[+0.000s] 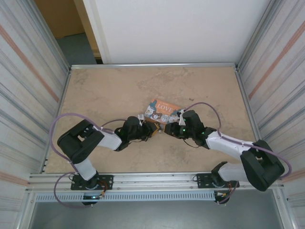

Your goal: Unlock a padlock with a key

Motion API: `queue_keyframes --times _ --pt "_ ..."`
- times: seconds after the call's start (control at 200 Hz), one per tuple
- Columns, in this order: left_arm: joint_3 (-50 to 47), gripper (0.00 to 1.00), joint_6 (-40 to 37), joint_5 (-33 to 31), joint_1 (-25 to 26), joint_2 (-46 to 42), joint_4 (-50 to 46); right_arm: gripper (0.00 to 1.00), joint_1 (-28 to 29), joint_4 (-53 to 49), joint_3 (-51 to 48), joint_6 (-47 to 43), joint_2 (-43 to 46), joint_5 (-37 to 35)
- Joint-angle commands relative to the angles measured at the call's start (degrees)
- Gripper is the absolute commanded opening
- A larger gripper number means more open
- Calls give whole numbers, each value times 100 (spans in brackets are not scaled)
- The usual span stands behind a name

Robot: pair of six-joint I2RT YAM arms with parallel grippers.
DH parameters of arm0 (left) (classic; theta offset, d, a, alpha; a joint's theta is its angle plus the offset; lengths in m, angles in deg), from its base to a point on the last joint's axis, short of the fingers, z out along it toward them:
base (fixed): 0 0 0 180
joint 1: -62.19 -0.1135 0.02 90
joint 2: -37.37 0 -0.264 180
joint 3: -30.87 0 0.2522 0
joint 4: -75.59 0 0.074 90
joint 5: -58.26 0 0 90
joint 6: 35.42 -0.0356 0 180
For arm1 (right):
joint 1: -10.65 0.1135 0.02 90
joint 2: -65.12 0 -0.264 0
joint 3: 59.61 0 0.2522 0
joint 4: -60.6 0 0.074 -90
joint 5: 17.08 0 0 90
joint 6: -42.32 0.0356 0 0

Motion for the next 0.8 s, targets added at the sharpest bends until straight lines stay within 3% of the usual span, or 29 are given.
queue_keyframes --times 0.0,0.245,0.401,0.797 --pt "188 0 -60 -110 59 -362 -348 37 -30 -601 24 -763 503 -282" --pt "332 0 214 -214 143 -766 -1157 50 253 -1444 245 -2225 1604 -976" --pt "500 0 335 -215 162 -1037 -1823 64 443 -1691 342 -3004 2076 -1163" --pt "867 0 1162 -174 362 -1174 -2790 72 972 -2250 618 -5116 2445 -1267"
